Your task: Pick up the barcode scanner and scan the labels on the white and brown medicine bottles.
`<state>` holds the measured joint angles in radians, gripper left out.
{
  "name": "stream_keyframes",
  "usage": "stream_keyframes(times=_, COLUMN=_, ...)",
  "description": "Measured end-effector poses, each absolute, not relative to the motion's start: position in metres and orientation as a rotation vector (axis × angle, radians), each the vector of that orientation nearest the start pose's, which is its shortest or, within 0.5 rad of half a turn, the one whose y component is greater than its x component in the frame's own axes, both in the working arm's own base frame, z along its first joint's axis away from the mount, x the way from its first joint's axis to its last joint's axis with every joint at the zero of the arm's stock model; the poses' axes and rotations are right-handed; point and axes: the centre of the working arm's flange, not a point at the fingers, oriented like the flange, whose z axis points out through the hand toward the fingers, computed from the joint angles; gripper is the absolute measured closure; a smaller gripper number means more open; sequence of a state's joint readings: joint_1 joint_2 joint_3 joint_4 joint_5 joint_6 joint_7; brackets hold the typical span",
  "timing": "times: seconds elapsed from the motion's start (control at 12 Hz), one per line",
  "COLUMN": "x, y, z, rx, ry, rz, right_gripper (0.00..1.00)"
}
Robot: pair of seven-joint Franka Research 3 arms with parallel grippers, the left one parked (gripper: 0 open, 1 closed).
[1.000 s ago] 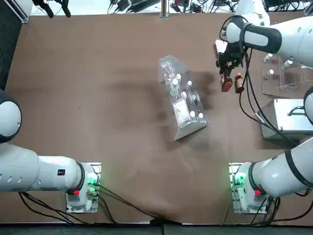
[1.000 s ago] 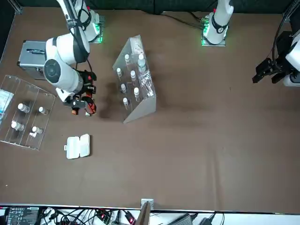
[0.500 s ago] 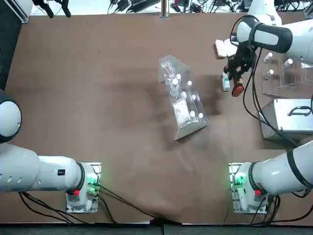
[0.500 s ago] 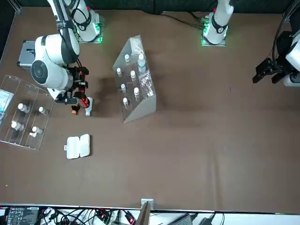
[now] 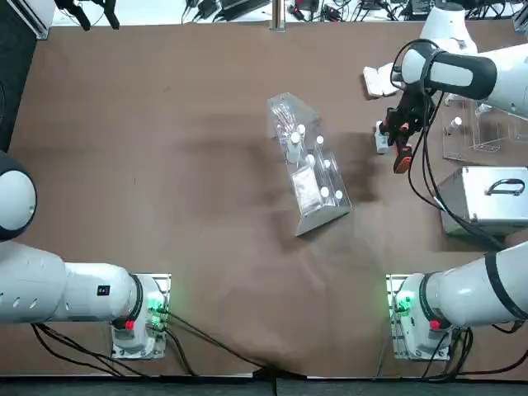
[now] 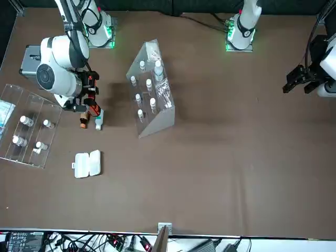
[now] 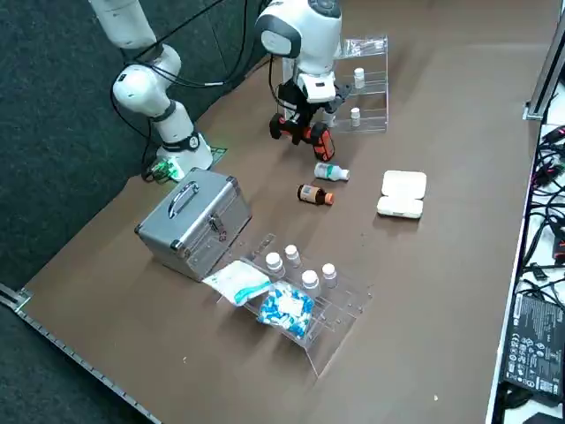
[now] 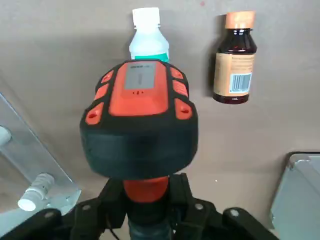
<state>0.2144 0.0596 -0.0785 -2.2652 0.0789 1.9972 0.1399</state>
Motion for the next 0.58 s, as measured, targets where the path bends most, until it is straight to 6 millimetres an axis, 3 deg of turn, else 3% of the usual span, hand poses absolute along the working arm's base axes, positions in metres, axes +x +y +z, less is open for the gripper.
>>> stream_keyframes(times=0.58, x=0.4785, y=0.0687, z=0.3057, rx=-3.084, ry=0.078, rz=0.496, right_gripper=0.58)
